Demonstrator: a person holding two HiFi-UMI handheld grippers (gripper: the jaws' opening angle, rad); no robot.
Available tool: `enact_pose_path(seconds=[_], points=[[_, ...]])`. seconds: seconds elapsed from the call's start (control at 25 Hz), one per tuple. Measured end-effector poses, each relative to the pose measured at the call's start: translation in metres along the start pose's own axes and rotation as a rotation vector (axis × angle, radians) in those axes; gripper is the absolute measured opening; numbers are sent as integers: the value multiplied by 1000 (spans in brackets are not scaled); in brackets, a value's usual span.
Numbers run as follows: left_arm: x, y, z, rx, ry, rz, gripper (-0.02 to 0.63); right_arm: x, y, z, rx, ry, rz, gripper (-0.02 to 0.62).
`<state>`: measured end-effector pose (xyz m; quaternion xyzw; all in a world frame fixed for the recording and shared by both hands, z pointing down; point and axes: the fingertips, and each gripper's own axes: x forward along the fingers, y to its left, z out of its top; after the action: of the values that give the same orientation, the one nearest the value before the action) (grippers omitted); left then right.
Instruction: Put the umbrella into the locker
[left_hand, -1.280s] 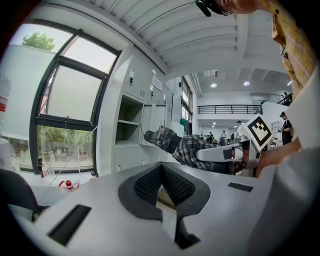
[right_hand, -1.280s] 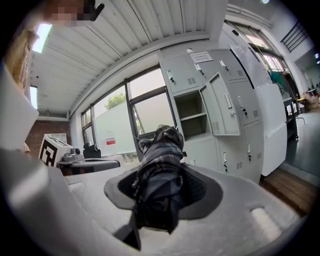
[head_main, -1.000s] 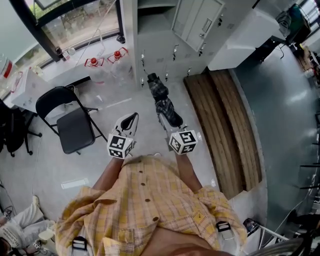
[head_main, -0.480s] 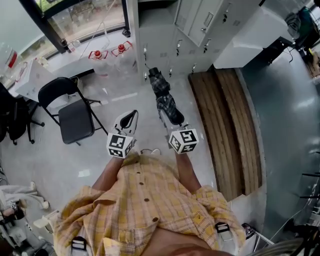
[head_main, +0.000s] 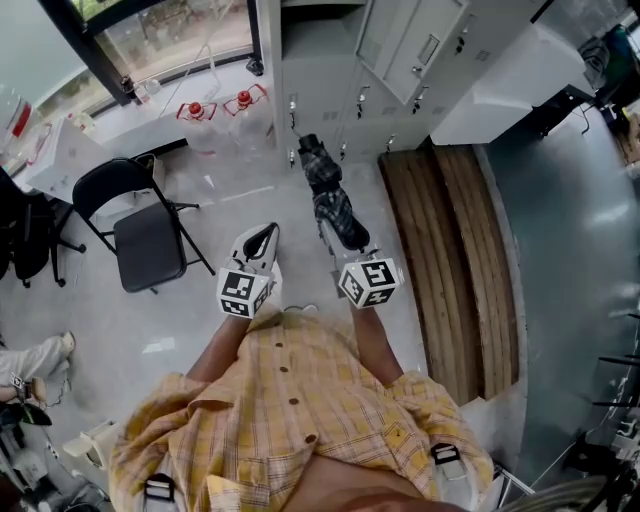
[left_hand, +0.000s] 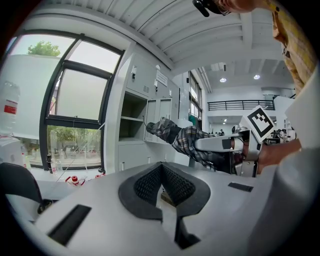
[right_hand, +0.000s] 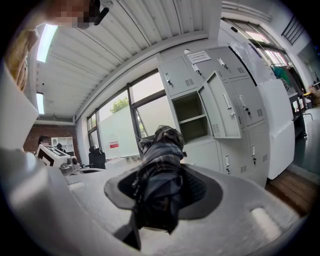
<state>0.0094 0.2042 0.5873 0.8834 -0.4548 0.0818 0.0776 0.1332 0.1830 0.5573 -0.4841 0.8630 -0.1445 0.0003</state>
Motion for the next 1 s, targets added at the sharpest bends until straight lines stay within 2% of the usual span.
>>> enact_pose_path(seconds=[0.44,0.72,1.0], points=[[78,70,27,-23,-32,-7,3,98,-39,28,-27,14,4,179],[118,115,51,-12,-30,-26,3,157,-56,58,-39,5,-7,179],[153,160,78,-28,-31,-43,3,203,-70,79,-22,5,-51,179]])
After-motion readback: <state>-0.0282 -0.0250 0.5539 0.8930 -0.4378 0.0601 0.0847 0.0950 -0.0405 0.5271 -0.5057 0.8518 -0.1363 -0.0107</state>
